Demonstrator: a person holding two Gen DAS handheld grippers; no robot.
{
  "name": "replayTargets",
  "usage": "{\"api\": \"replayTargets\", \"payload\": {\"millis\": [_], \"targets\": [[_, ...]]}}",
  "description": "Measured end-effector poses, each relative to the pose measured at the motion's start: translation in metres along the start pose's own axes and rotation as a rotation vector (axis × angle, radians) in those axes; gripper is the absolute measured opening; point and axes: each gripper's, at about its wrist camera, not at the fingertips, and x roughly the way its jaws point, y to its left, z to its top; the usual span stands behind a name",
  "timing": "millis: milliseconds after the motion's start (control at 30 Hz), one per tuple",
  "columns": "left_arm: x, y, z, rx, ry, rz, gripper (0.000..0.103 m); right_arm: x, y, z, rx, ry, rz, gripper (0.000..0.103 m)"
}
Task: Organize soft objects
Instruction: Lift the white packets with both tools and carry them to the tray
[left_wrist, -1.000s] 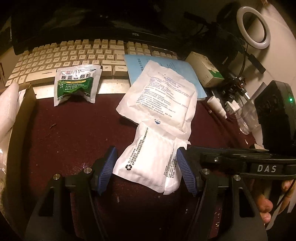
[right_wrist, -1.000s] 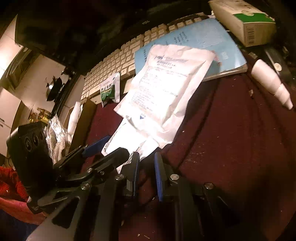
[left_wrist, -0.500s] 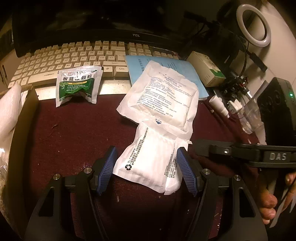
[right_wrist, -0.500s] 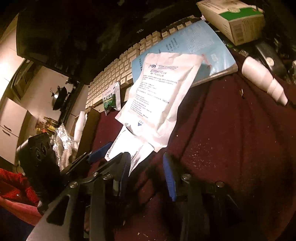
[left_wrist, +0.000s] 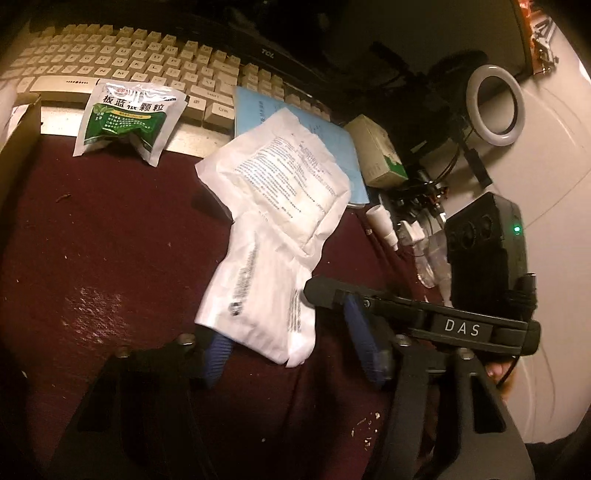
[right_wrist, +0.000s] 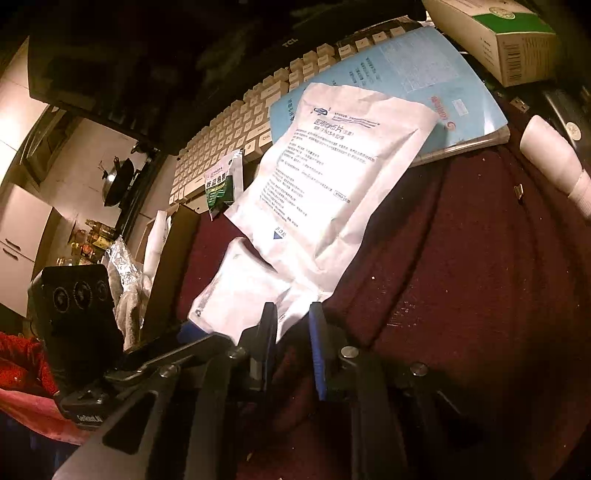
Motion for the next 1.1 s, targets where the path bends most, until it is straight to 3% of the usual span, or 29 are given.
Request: {"api": "replayTargets", "payload": {"millis": [67,133,167,200,233,267,333,400,567,700,933,1100], "targets": [[0.0,0.003,0.0,-0.022,-0.006,0.02,0.031,0.0,0.001,0.001,-0.01,0.003,0.004,0.012],[-0.003,0.012,0.0,-0.059,-0.021,0.023,0.024,-0.001,-0.001,0.001,-0.003,0.007,0.024,0.015],[-0.004,0.016,0.0,-0.077,-0.029,0.024,0.015,-0.004,-0.001,0.001,0.002,0.007,0.051,0.016],[-0.008,0.022,-0.001,-0.105,-0.037,0.025,0.014,-0.009,-0.001,0.001,0.005,0.0,0.071,0.016],[-0.01,0.023,-0.001,-0.116,-0.044,0.021,0.014,-0.014,-0.001,0.001,0.005,-0.014,0.082,0.023],[-0.015,0.025,-0.004,-0.127,-0.062,0.014,0.012,-0.021,-0.002,0.001,0.006,-0.035,0.07,0.042],[-0.021,0.027,-0.007,-0.137,-0.078,0.009,0.01,-0.031,-0.007,0.004,0.034,-0.086,0.036,0.067],[-0.027,0.027,-0.013,-0.153,-0.085,0.015,0.01,-0.033,-0.017,0.011,0.082,-0.097,0.032,0.068],[-0.036,0.024,-0.023,-0.173,-0.1,-0.003,0.008,-0.016,-0.038,0.038,0.209,-0.086,0.123,0.068],[-0.032,0.027,-0.026,-0.195,-0.086,-0.01,0.008,0.0,-0.035,0.049,0.257,-0.07,0.177,0.065],[-0.027,0.026,-0.026,-0.183,-0.071,0.004,0.008,0.022,-0.029,0.055,0.249,-0.048,0.124,0.017],[-0.026,0.022,-0.027,-0.165,-0.078,0.022,0.008,0.014,-0.022,0.055,0.213,-0.077,0.121,0.009]]}}
